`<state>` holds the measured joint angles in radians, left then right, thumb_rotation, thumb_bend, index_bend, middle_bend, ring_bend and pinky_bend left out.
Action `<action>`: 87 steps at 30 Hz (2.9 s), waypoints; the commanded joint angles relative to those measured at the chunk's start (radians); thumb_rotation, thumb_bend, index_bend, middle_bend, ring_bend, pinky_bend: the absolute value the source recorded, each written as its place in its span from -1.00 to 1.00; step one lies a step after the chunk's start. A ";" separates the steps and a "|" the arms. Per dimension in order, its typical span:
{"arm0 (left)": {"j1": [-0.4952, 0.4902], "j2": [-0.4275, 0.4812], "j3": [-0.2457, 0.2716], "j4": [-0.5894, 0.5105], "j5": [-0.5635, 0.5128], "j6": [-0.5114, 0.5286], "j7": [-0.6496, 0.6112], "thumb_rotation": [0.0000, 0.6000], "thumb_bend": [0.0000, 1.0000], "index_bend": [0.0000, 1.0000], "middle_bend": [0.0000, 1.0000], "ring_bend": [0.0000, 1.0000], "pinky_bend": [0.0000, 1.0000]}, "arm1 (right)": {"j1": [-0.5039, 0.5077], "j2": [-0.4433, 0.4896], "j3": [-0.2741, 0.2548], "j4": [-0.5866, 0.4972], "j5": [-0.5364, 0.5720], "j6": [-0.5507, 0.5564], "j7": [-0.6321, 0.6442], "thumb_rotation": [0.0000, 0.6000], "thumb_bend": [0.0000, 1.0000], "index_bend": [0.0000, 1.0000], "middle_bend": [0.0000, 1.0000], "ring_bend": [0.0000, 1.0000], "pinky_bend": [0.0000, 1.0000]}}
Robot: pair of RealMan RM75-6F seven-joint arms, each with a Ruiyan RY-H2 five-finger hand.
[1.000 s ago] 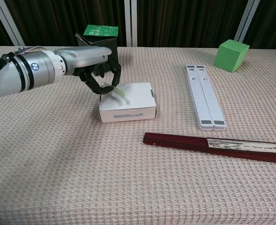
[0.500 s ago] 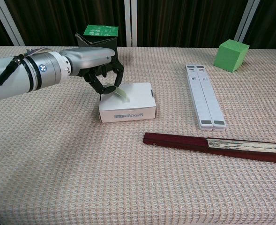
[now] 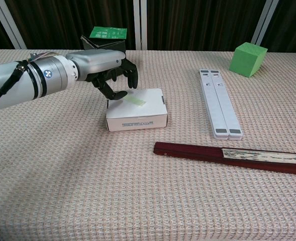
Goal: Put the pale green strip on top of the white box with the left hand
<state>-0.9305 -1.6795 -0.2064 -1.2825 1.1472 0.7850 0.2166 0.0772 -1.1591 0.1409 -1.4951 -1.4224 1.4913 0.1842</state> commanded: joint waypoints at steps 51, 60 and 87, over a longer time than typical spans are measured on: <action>0.176 -0.101 0.181 0.180 0.473 0.321 -0.518 0.16 -0.95 -0.85 -0.51 -0.96 -0.66 | 0.019 -0.004 -0.011 -0.026 -0.045 0.017 -0.065 0.76 -0.28 -1.00 -1.00 -1.00 -1.00; 0.163 -0.127 0.177 0.223 0.494 0.347 -0.503 0.12 -0.95 -0.85 -0.44 -0.96 -0.67 | 0.018 0.003 -0.005 -0.025 -0.040 0.022 -0.060 0.76 -0.28 -1.00 -1.00 -1.00 -1.00; 0.149 -0.168 0.185 0.281 0.483 0.328 -0.463 0.11 -0.95 -0.85 -0.43 -0.96 -0.67 | 0.016 -0.010 -0.004 0.009 -0.044 0.031 -0.032 0.76 -0.28 -1.00 -1.00 -1.00 -1.00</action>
<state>-0.7826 -1.8442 -0.0215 -1.0052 1.6237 1.1023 -0.2523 0.0935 -1.1678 0.1360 -1.4891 -1.4636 1.5195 0.1499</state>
